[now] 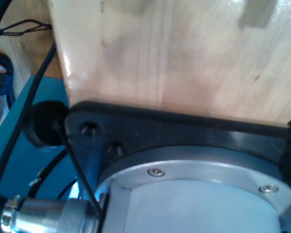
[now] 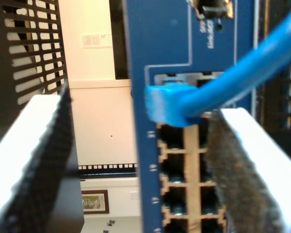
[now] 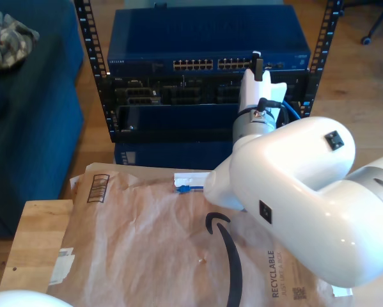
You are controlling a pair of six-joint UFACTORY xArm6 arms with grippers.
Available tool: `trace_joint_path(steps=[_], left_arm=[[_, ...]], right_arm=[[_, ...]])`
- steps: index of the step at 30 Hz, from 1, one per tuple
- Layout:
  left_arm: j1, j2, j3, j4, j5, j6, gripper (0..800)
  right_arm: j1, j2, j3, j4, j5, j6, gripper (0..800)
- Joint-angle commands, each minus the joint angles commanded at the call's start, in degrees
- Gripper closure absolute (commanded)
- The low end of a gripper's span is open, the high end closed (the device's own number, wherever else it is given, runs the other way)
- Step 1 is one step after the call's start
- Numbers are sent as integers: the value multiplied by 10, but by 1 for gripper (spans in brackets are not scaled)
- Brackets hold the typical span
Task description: Grab the cable and plug it in
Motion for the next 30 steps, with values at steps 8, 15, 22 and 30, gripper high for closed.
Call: trace_joint_path(steps=[8,15,22,30], left_arm=[[0,0,0,0,0,0,0],[1,0,0,0,0,0,0],[0,0,0,0,0,0,0],[0,0,0,0,0,0,0]], right_arm=[[-48,-132,158,-113,69,0,247],[-152,-269,254,-240,210,0,169],[-305,-412,315,-411,443,-1,62],[-478,-590,353,-531,763,-2,7]])
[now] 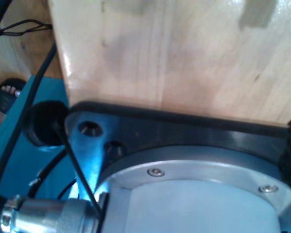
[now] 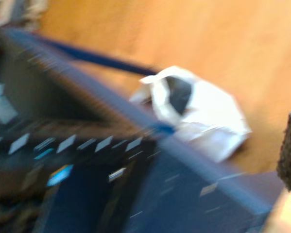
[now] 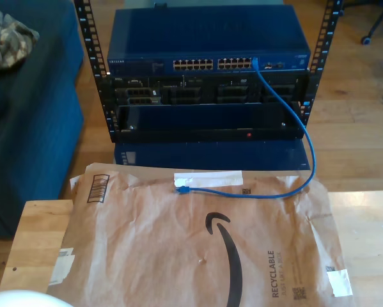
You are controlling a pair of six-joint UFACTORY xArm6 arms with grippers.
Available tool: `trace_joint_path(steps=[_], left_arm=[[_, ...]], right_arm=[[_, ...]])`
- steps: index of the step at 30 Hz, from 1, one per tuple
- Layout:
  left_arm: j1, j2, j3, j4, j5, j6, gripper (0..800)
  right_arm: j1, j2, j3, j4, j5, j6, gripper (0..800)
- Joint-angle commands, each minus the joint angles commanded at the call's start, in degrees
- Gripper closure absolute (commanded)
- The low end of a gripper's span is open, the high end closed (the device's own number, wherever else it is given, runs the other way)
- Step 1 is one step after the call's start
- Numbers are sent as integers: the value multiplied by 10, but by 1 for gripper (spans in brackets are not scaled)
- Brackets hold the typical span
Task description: Grab the cable and plug it in
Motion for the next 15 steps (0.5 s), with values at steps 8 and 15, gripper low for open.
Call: trace_joint_path(steps=[8,15], left_arm=[[1,0,0,0,0,0,0],[1,0,0,0,0,0,0]], right_arm=[[-199,-118,32,-11,216,-218,6],[-341,-204,102,-10,340,-454,6]])
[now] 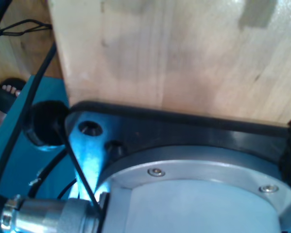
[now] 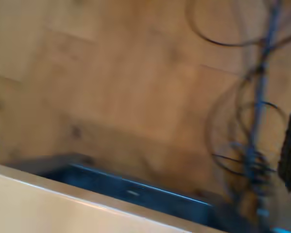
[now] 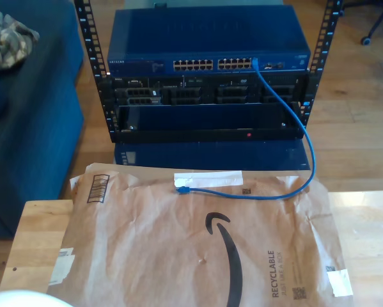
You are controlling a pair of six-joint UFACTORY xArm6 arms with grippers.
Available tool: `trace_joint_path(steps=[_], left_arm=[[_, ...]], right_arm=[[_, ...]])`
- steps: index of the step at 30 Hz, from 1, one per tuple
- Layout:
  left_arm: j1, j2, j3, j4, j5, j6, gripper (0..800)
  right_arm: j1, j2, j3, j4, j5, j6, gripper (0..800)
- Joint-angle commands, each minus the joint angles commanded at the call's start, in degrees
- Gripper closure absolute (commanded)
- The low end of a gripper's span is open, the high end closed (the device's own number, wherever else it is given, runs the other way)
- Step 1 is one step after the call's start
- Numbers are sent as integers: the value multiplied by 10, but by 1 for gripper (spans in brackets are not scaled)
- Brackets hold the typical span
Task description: Grab the cable and plug it in
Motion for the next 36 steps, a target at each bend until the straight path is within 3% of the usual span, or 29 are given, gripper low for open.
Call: trace_joint_path(steps=[7,11,18,30,36], left_arm=[[-1,0,0,0,0,0,0],[-1,0,0,0,0,0,0],[0,0,0,-1,0,0,0],[-1,0,0,0,0,0,0],[-1,0,0,0,0,0,0]], right_arm=[[-98,-10,22,0,85,-150,6],[-164,-4,44,4,133,-156,6],[-176,47,74,2,128,-156,6],[-247,73,114,16,127,-156,2],[-249,122,114,60,112,-157,2]])
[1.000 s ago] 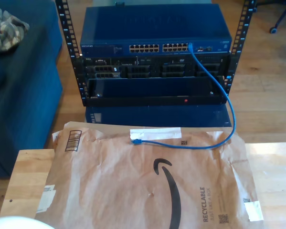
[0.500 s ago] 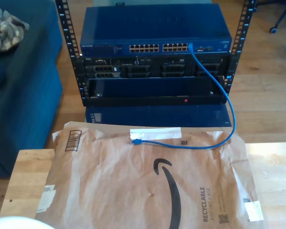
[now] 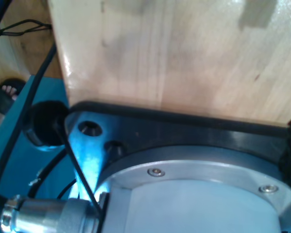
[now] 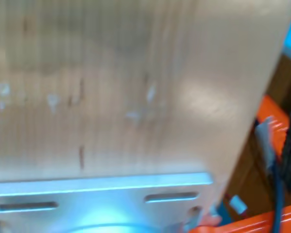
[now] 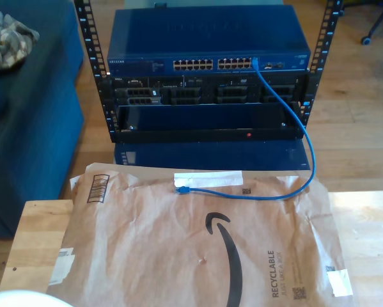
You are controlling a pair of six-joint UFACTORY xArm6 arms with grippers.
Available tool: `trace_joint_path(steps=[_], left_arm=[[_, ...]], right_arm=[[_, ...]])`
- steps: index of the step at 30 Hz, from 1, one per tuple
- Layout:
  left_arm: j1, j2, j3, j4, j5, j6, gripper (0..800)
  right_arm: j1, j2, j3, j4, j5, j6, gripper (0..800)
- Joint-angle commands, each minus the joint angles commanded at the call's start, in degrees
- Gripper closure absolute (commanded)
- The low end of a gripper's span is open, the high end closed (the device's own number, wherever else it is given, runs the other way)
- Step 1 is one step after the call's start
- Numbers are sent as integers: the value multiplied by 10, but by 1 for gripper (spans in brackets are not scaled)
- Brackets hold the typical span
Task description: Grab the cable and plug it in
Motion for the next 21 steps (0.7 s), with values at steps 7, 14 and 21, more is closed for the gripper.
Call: trace_joint_path(steps=[7,14,21], left_arm=[[0,0,0,0,0,0,0],[0,0,0,0,0,0,0],[0,0,0,-1,0,0,0]], right_arm=[[0,0,0,-1,-4,1,2],[0,0,0,-1,-4,0,3],[0,0,0,-1,-4,1,3]])
